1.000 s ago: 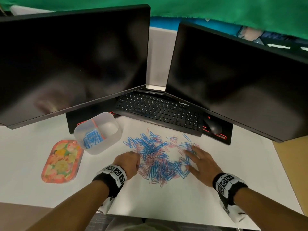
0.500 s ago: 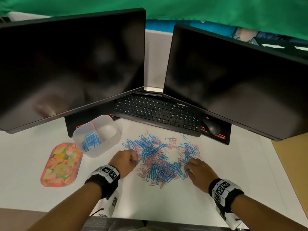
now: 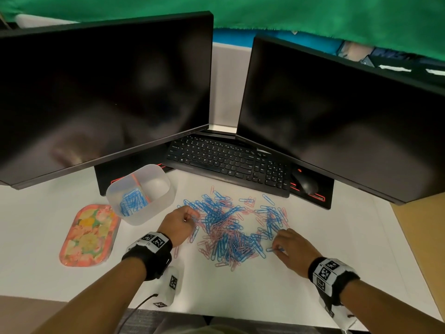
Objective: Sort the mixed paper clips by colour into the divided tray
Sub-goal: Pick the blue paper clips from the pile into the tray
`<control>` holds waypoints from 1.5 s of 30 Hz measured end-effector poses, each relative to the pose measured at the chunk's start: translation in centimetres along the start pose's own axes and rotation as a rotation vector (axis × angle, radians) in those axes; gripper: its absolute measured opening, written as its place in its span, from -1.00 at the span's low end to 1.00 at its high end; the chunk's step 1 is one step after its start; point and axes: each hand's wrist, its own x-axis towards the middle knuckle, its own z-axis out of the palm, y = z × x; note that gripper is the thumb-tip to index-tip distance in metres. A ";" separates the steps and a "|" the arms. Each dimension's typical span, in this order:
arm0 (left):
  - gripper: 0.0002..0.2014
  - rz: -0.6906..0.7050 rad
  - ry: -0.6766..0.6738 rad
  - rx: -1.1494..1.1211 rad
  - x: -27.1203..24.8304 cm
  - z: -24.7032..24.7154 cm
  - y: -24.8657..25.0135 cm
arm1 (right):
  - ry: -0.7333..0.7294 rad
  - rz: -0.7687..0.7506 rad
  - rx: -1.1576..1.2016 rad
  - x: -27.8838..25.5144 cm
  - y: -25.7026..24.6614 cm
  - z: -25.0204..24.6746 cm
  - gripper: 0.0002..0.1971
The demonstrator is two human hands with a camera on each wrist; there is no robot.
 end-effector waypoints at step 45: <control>-0.78 -0.062 0.022 -0.122 -1.4 -1.4 0.0 | -0.103 0.102 0.202 3.5 -4.6 -1.4 -0.74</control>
